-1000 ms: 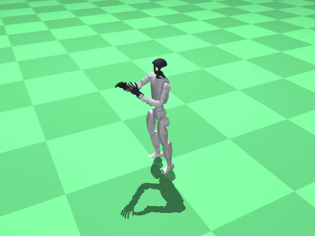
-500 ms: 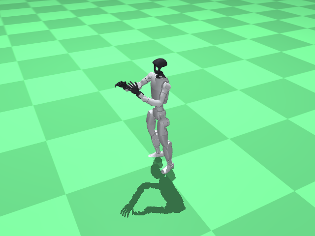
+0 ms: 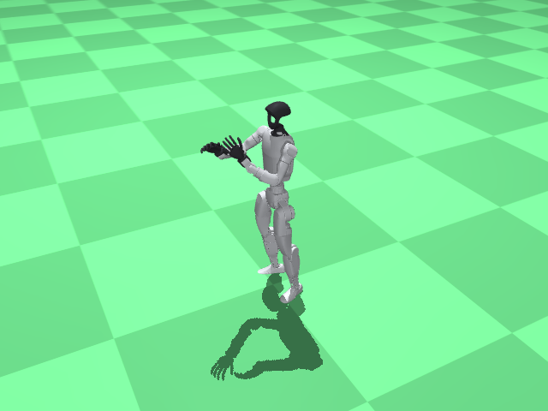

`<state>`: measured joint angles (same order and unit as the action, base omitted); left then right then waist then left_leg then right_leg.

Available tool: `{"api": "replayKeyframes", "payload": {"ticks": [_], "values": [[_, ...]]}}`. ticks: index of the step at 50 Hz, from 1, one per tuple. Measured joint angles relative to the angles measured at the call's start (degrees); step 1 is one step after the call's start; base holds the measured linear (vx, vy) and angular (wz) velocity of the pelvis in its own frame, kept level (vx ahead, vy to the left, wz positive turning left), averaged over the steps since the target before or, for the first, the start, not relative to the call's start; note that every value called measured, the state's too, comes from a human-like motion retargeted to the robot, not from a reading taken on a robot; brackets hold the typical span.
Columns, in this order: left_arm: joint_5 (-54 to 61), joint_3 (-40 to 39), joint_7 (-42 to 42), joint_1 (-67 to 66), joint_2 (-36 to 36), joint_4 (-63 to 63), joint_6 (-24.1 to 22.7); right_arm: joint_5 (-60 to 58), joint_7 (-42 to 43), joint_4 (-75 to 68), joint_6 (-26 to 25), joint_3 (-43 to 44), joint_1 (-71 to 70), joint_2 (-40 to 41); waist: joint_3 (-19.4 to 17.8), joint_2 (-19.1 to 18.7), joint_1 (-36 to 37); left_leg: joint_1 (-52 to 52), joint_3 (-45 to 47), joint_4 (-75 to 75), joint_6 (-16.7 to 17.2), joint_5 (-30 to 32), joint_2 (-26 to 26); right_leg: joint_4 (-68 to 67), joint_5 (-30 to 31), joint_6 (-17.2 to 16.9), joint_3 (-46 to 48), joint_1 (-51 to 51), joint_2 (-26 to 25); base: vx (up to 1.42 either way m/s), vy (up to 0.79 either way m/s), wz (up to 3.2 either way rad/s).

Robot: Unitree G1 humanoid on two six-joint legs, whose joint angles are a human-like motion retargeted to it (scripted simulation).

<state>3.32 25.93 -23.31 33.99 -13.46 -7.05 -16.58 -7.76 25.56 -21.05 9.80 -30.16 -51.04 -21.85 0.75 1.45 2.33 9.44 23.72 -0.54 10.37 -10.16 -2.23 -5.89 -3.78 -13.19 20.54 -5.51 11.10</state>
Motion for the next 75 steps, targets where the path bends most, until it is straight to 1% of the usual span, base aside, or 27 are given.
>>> {"api": "replayKeyframes", "payload": {"ticks": [3,7,10,11,12,14,16,18,20,22,26,30,35,37,39,42,43,47,50,53,56,59,60,65,67,70,75], "values": [[-8.1,-4.3,-2.0,10.1,-1.0,-9.1,0.4,-1.4,-2.0,-1.2,-0.6,0.3,0.8,0.0,0.7,-0.1,0.2,-0.2,0.0,0.1,0.4,0.0,-0.1,0.1,0.1,0.0,0.1,0.1,-0.1,0.0,0.0,0.0],[-17.5,-6.3,-10.4,20.9,-0.7,-16.3,1.6,-3.6,-2.3,-2.4,-0.6,0.2,0.4,0.9,1.1,-0.4,-0.2,-0.5,0.0,0.1,0.6,0.1,-0.2,0.2,0.3,-0.1,0.0,0.3,-0.2,0.0,0.0,0.0],[-21.6,-4.3,-17.6,20.7,-1.5,-16.8,1.1,-4.0,0.4,-2.2,0.8,-0.4,-0.2,1.5,1.0,-0.9,-0.6,-0.6,0.1,0.1,0.5,0.2,-0.3,0.2,0.4,-0.2,-0.1,0.5,-0.3,0.0,0.0,0.0],[-20.9,-3.7,-17.7,18.4,-3.3,-15.4,0.8,-3.5,1.2,-1.9,1.2,-0.4,-0.4,1.5,1.0,-1.0,-0.7,-0.6,0.1,0.0,0.4,0.2,-0.2,0.2,0.4,-0.3,-0.1,0.6,-0.3,0.0,0.0,0.0],[-19.3,-2.8,-16.8,16.0,-4.9,-13.5,0.4,-3.0,1.8,-1.7,1.4,-0.5,-0.6,1.5,0.9,-1.1,-0.8,-0.6,0.2,0.0,0.3,0.3,-0.2,0.1,0.4,-0.4,-0.2,0.6,-0.2,0.0,0.0,0.0],[-11.4,1.1,-9.7,10.2,-7.3,-6.8,0.4,-1.4,1.9,-1.4,0.8,-1.0,-1.1,1.6,0.9,-1.2,-1.1,-0.5,0.2,-0.2,0.0,0.3,-0.1,0.1,0.4,-0.5,-0.1,0.7,-0.1,0.0,0.0,0.0],[-1.5,6.3,-1.3,5.2,-8.3,1.7,2.2,0.2,1.8,-1.2,-0.4,-1.5,-1.5,1.7,1.0,-1.2,-1.3,-0.6,0.2,-0.2,-0.3,0.4,0.0,0.1,0.3,-0.5,-0.1,0.7,0.0,0.0,0.0,0.0],[3.1,10.3,2.4,1.9,-8.8,7.5,3.3,0.8,2.1,-0.9,-0.7,-1.7,-1.6,1.6,1.1,-1.3,-1.5,-0.6,0.2,-0.3,-0.5,0.4,0.1,0.2,0.3,-0.6,-0.1,0.7,0.0,0.0,0.0,0.0],[2.0,11.2,0.8,0.4,-9.0,7.0,1.8,0.3,3.0,-0.5,0.1,-1.7,-1.3,1.2,1.4,-1.3,-1.6,-0.7,0.1,-0.3,-0.4,0.4,0.1,0.2,0.3,-0.5,-0.1,0.8,0.0,0.0,0.0,0.0],[-1.9,8.5,-1.0,1.7,-8.5,1.5,0.4,-0.3,2.5,-0.6,0.4,-1.3,-0.3,0.9,1.7,-1.2,-1.4,-0.7,0.1,-0.2,-0.2,0.4,0.0,0.2,0.3,-0.5,0.0,0.7,0.0,0.0,0.0,0.0],[-10.0,1.0,-4.6,11.4,-6.9,-8.7,1.6,-1.5,0.5,-2.5,-0.7,-0.4,1.0,1.1,2.5,-1.1,-1.0,-0.7,0.0,-0.1,0.2,0.2,-0.1,0.2,0.2,-0.4,0.1,0.6,-0.2,0.0,0.0,0.0],[-15.5,-3.1,-10.1,21.0,-4.6,-15.1,2.7,-2.0,-0.9,-4.2,-1.2,0.1,0.9,2.1,2.6,-1.3,-0.9,-0.6,0.1,0.0,0.4,0.1,-0.3,0.2,0.2,-0.3,0.0,0.5,-0.3,0.0,0.0,0.0],[-18.7,-3.3,-15.6,19.0,-5.2,-17.8,1.3,-2.0,1.4,-3.8,0.3,0.5,0.5,2.5,1.8,-1.7,-0.6,-0.1,0.6,0.0,0.4,0.0,-0.4,0.0,0.1,-0.4,-0.5,0.5,-0.4,0.0,0.0,0.0],[-16.4,-1.3,-14.9,13.3,-6.7,-14.7,0.3,-1.3,2.6,-3.5,0.9,0.5,0.3,2.4,1.4,-1.8,-0.5,0.1,0.7,0.0,0.1,0.0,-0.3,-0.2,0.1,-0.5,-0.7,0.4,-0.4,0.0,0.0,0.0],[-8.7,2.7,-9.3,6.9,-7.7,-8.1,0.3,0.5,3.2,-3.4,0.5,0.3,0.0,2.4,0.9,-1.7,-0.4,0.3,0.8,-0.2,-0.2,0.0,-0.2,-0.3,0.0,-0.5,-0.9,0.4,-0.3,0.0,0.0,0.0],[4.6,8.7,2.7,-0.4,-7.4,4.6,3.9,3.1,2.6,-3.0,-1.2,0.2,-0.1,2.5,0.6,-1.5,-0.5,0.3,0.8,-0.2,-0.6,0.1,-0.1,-0.3,-0.1,-0.5,-0.8,0.4,-0.1,0.0,0.0,0.0],[6.7,9.7,4.2,-1.7,-7.0,7.5,4.8,3.5,2.5,-2.7,-1.4,0.3,0.0,2.4,0.5,-1.5,-0.6,0.3,0.8,-0.3,-0.7,0.2,-0.1,-0.3,-0.1,-0.5,-0.7,0.4,-0.1,0.0,0.0,0.0],[4.1,6.6,0.1,-2.1,-5.7,3.8,2.7,2.9,2.4,-1.4,-0.7,0.8,1.4,1.5,0.7,-1.2,-0.7,0.0,0.5,-0.2,-0.5,0.3,-0.1,-0.2,-0.1,-0.3,-0.4,0.5,-0.2,0.0,0.0,0.0],[-1.1,0.8,0.4,4.6,-5.3,-3.1,2.0,2.3,-0.2,-1.9,-0.9,0.6,2.5,1.1,1.3,-1.0,-0.6,-0.3,0.2,-0.1,-0.1,0.3,-0.3,0.0,-0.1,-0.3,-0.1,0.5,-0.3,0.0,0.0,0.0],[-6.1,-2.8,-3.2,13.2,-4.8,-6.7,1.4,1.3,-1.5,-3.2,-1.0,0.5,2.5,1.4,1.5,-0.9,-0.5,-0.4,0.0,0.0,0.2,0.3,-0.4,0.0,0.0,-0.2,0.1,0.4,-0.4,0.0,0.0,0.0],[-10.2,-3.8,-10.2,18.1,-3.9,-7.3,0.6,0.6,0.3,-3.6,-0.1,0.9,2.0,2.4,1.2,-0.9,-0.4,-0.3,0.1,-0.1,0.3,0.3,-0.4,0.0,0.0,-0.1,0.0,0.4,-0.4,0.0,0.0,0.0],[-13.4,-1.7,-15.3,16.5,-3.9,-5.2,0.1,-0.3,3.0,-3.4,0.9,1.3,1.2,3.3,0.5,-0.9,-0.1,-0.1,0.4,-0.1,0.1,0.4,-0.4,-0.1,0.0,-0.2,-0.4,0.4,-0.5,0.0,0.0,0.0],[-13.3,-0.4,-14.9,14.6,-4.1,-3.9,0.0,-0.6,3.5,-3.3,1.0,1.2,0.9,3.5,0.2,-0.8,0.0,0.0,0.5,-0.1,0.0,0.4,-0.4,-0.2,0.0,-0.2,-0.5,0.5,-0.5,0.0,0.0,0.0],[5.2,8.7,2.2,1.5,-4.2,8.4,2.4,1.2,3.4,-2.7,-1.2,0.3,-0.8,3.7,-1.2,-0.3,0.5,0.2,1.1,-0.2,-0.7,0.5,-0.3,-0.2,0.0,-0.3,-1.1,0.7,-0.4,0.0,0.0,0.0],[5.2,9.6,1.7,-1.0,-4.7,8.6,1.5,0.9,4.1,-2.6,-0.7,0.2,-0.6,3.3,-1.2,-0.1,0.7,0.0,1.1,-0.2,-0.7,0.5,-0.3,0.0,0.1,-0.3,-1.1,0.8,-0.5,0.0,0.0,0.0],[-0.7,6.7,-0.3,1.2,-6.0,2.2,-0.9,-0.3,3.4,-3.2,0.0,0.5,0.4,2.6,-0.8,0.2,1.2,-0.3,1.0,-0.2,-0.5,0.6,-0.5,0.2,0.3,-0.3,-1.0,1.0,-0.6,0.0,0.0,0.0],[-11.4,-0.9,-6.5,16.5,-7.0,-9.2,0.4,-1.5,0.7,-4.8,-0.8,1.3,1.7,1.9,-0.1,0.8,1.5,-1.0,0.1,-0.2,0.1,0.7,-0.7,0.4,0.4,-0.2,0.0,0.9,-0.8,0.0,0.0,0.07]]}}
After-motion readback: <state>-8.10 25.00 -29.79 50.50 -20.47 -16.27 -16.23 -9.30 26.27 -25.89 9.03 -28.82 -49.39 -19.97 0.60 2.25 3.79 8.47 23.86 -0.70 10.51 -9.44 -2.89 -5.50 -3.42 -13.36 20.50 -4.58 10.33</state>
